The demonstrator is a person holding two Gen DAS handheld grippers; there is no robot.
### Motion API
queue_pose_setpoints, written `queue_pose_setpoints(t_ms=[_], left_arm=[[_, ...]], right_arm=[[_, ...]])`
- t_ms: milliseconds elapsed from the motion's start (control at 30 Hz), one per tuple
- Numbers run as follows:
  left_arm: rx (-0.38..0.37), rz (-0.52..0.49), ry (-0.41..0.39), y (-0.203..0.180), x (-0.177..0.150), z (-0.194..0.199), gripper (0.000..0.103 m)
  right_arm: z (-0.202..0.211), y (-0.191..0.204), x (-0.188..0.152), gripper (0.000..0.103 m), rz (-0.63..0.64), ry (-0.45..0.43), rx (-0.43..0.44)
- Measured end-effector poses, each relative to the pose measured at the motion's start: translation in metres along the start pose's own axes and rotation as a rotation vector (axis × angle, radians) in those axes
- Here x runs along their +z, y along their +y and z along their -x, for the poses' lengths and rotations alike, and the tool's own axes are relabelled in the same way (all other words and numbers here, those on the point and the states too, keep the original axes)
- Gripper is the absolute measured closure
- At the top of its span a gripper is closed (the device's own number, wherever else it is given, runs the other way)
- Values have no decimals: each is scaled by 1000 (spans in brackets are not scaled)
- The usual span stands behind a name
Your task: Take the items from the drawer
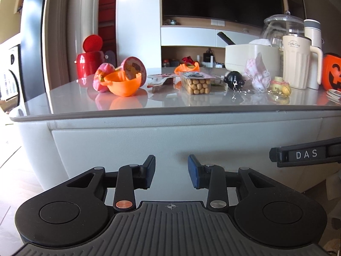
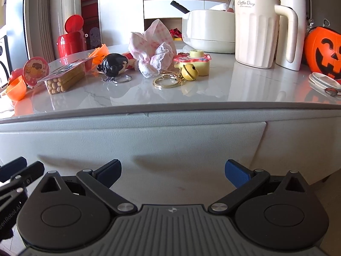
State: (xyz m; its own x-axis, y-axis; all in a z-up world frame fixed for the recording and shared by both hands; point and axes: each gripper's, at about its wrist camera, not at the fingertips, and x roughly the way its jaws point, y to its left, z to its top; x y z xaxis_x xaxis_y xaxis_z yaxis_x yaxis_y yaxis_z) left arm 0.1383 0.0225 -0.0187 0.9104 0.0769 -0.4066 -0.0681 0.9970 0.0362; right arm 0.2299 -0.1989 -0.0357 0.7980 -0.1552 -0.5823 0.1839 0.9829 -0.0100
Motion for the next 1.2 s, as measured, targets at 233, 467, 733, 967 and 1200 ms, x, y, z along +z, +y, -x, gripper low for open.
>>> queue_pose_setpoints(t_ms=[233, 467, 733, 967, 1200], left_arm=[[-16, 78, 46, 10, 32, 61, 66], [-36, 96, 162, 7, 23, 135, 66], [-46, 71, 111, -6, -4, 156, 66], [-76, 24, 126, -15, -7, 155, 66], [-83, 22, 142, -17, -9, 153, 66]], right_arm=[[60, -4, 10, 0, -54, -14, 57], [135, -3, 7, 0, -25, 46, 108], [191, 12, -64, 0, 120, -92, 75], [174, 5, -61, 0, 63, -20, 43], [175, 9, -64, 0, 90, -26, 50]])
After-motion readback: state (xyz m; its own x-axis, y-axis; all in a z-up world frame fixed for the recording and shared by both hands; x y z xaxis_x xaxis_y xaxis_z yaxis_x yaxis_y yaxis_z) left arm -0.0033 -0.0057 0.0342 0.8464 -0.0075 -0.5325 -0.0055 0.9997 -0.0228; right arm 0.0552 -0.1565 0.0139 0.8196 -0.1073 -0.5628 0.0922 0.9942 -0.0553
